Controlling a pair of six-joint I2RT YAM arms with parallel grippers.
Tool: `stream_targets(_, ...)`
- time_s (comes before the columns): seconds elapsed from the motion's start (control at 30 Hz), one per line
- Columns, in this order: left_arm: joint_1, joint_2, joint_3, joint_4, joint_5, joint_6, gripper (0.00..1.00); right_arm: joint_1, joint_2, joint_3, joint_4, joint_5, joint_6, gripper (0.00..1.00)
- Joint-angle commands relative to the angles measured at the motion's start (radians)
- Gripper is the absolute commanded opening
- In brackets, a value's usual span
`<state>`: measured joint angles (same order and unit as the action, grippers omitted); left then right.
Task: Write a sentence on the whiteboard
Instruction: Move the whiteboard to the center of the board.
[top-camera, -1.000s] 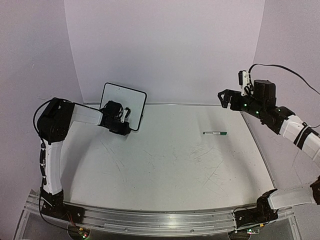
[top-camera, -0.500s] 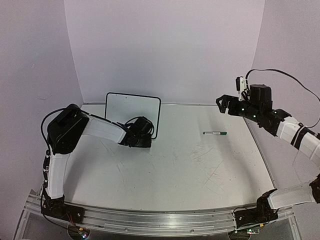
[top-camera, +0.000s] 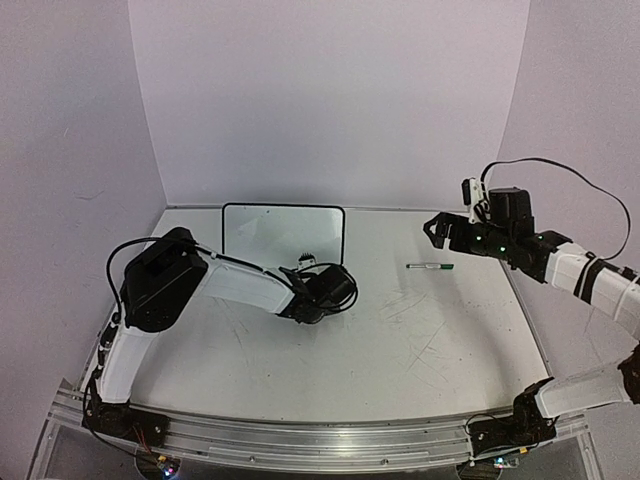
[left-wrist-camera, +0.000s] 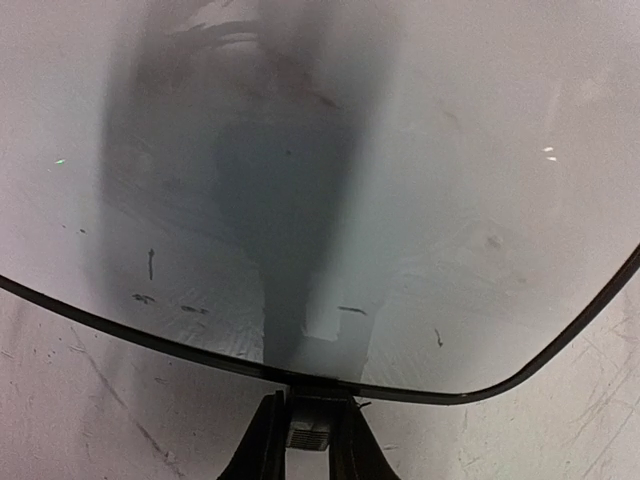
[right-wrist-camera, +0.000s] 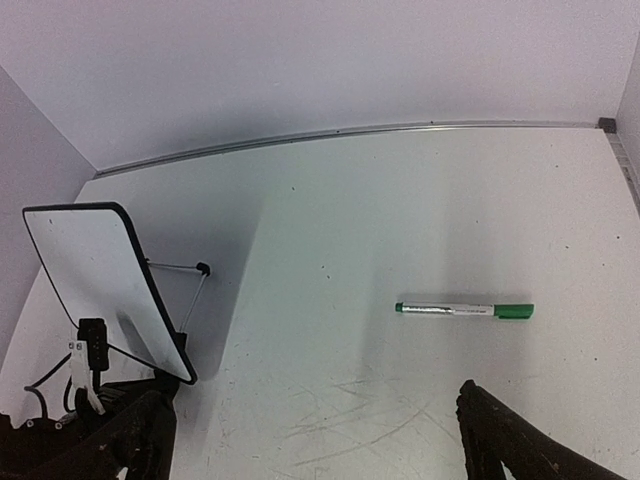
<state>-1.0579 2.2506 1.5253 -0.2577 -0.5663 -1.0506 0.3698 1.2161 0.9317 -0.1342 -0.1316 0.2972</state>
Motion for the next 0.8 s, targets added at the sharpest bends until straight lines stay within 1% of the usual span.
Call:
stream_targets(0.0, -0.111, 0.096, 0.118, -0.077, 0.027, -0.183, 0.0, 0.005, -0.067, -0.051, 0.02, -0.02, 0.034, 0.98)
stream_targets(0.1, -0.146, 0.137, 0.205, -0.111, 0.004, -0.189, 0.0, 0.005, -0.105, -0.088, 0.032, -0.024, 0.049, 0.98)
stream_targets(0.27, -0.179, 0.149, 0.254, -0.138, -0.044, -0.182, 0.0, 0.005, -0.128, -0.11, 0.037, -0.019, 0.051, 0.98)
stream_targets(0.33, -0.195, 0.161, 0.282, -0.153, -0.059, -0.202, 0.0, 0.005, -0.13, -0.114, 0.041, -0.014, 0.048, 0.98)
stream_targets(0.53, -0.221, 0.169, 0.282, -0.162, -0.087, -0.267, 0.0, 0.005, -0.14, -0.121, 0.044, -0.005, 0.044, 0.98)
stream_targets(0.7, -0.231, 0.185, 0.312, -0.163, -0.098, -0.274, 0.0, 0.005, -0.138, -0.13, 0.044, 0.0, 0.049, 0.98)
stream_targets(0.77, -0.232, 0.188, 0.33, -0.163, -0.091, -0.246, 0.08, 0.005, -0.136, -0.129, 0.043, 0.016, 0.052, 0.98)
